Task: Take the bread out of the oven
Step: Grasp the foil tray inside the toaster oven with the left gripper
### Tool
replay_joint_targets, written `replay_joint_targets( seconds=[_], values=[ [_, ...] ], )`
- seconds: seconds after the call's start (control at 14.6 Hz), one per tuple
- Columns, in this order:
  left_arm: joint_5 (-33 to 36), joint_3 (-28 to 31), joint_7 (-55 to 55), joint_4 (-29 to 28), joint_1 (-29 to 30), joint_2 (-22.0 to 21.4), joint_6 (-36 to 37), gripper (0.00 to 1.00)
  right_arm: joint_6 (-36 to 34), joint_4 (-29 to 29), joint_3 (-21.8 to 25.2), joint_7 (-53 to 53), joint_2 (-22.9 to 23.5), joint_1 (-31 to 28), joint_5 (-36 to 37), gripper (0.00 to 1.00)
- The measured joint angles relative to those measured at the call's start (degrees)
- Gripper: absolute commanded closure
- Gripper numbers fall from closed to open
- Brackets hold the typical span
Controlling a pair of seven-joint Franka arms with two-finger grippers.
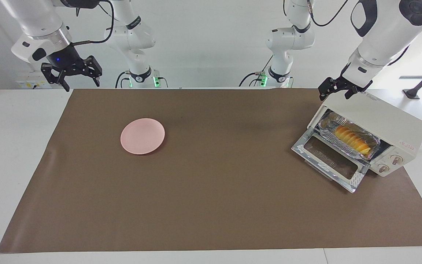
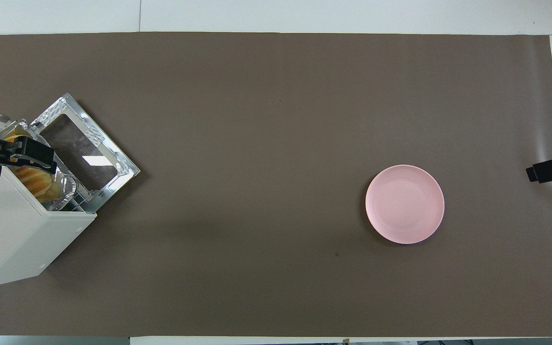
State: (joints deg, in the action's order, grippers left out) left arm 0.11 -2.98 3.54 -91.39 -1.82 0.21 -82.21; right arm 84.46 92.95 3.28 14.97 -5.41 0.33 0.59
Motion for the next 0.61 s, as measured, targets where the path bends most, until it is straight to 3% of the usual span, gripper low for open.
replay_joint_targets(
  seconds=[0.41, 0.61],
  values=[
    [0.00, 0.07, 0.27, -0.24, 0.06, -0.01, -0.45, 0.00, 0.00, 0.00, 0.00, 0.00, 0.00, 0.00, 0.00, 0.00],
    [0.00, -0.14, 8.95, -2.92, 0.02, 0.01, -7.81, 0.00, 0.00, 0.00, 0.00, 0.00, 0.00, 0.00, 0.00, 0.00]
  ],
)
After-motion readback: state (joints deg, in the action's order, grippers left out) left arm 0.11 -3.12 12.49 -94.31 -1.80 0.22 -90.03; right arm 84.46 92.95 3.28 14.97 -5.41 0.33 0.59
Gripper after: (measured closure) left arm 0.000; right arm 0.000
